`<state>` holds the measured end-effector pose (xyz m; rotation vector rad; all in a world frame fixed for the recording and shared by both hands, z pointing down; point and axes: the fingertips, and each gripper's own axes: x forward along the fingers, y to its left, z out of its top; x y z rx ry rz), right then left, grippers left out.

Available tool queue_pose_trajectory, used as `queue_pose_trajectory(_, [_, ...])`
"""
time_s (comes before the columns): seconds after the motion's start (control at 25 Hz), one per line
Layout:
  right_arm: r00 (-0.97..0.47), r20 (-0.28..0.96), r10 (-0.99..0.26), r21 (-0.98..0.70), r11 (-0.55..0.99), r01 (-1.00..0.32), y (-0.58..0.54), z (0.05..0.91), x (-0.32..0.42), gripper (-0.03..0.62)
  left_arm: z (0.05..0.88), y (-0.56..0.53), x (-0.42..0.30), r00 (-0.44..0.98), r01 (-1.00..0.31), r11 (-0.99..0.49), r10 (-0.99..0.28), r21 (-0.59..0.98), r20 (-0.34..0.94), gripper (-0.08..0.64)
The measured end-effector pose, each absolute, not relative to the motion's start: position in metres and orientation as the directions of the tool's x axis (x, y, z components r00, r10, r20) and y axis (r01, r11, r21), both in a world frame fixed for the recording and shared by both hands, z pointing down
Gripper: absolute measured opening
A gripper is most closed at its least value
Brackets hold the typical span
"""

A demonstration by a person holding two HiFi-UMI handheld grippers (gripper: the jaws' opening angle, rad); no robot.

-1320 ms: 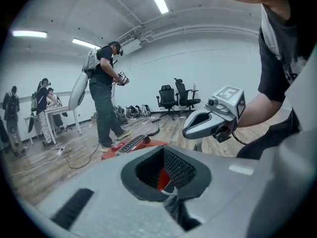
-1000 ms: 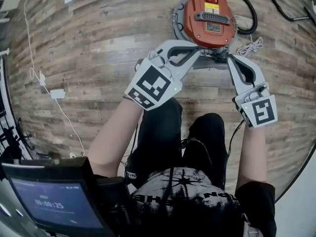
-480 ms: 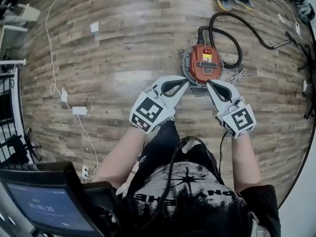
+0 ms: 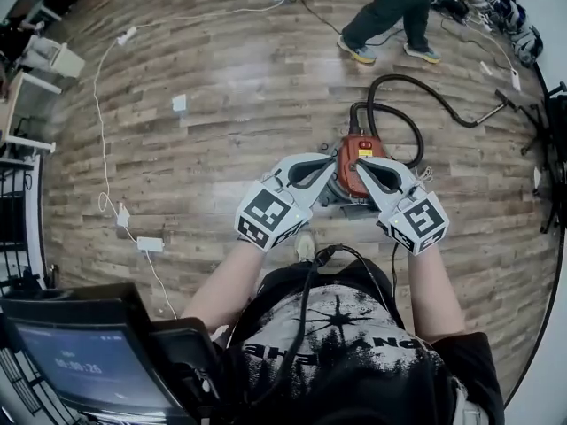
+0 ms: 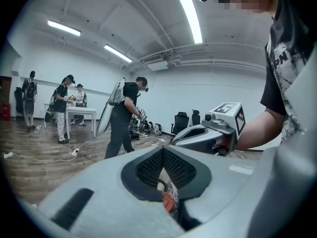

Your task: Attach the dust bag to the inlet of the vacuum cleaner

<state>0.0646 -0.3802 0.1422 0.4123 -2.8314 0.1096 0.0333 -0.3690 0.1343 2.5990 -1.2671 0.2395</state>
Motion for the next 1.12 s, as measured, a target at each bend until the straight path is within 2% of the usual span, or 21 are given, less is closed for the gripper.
queue_pose_trajectory(0.28, [-0.953, 0.198, -0.230, 0.011, 0.973, -0.232, -0.405, 0.080, 0.095, 0.006, 0.080, -0.387, 0.060, 0.581, -0.814, -0.569, -0.796, 0.119, 0.168, 0.003])
queue_pose_trajectory(0.56, [-0.976, 0.166, -0.143, 0.069, 0.989, -0.133, -0.420, 0.047, 0.129, 0.006, 0.050, -0.388, 0.083, 0.483, -0.875, -0.473, -0.867, 0.105, 0.119, 0.003])
queue_pose_trajectory(0.72, [-0.982, 0.126, -0.144, 0.087, 0.987, -0.133, -0.425, 0.034, 0.158, 0.006, 0.039, -0.385, 0.107, 0.455, -0.890, -0.450, -0.885, 0.076, 0.095, 0.003])
queue_pose_trajectory(1.12, [-0.978, 0.113, -0.176, 0.079, 0.983, -0.168, -0.418, 0.040, 0.195, 0.006, 0.042, -0.381, 0.138, 0.473, -0.881, -0.467, -0.876, 0.078, 0.099, 0.003])
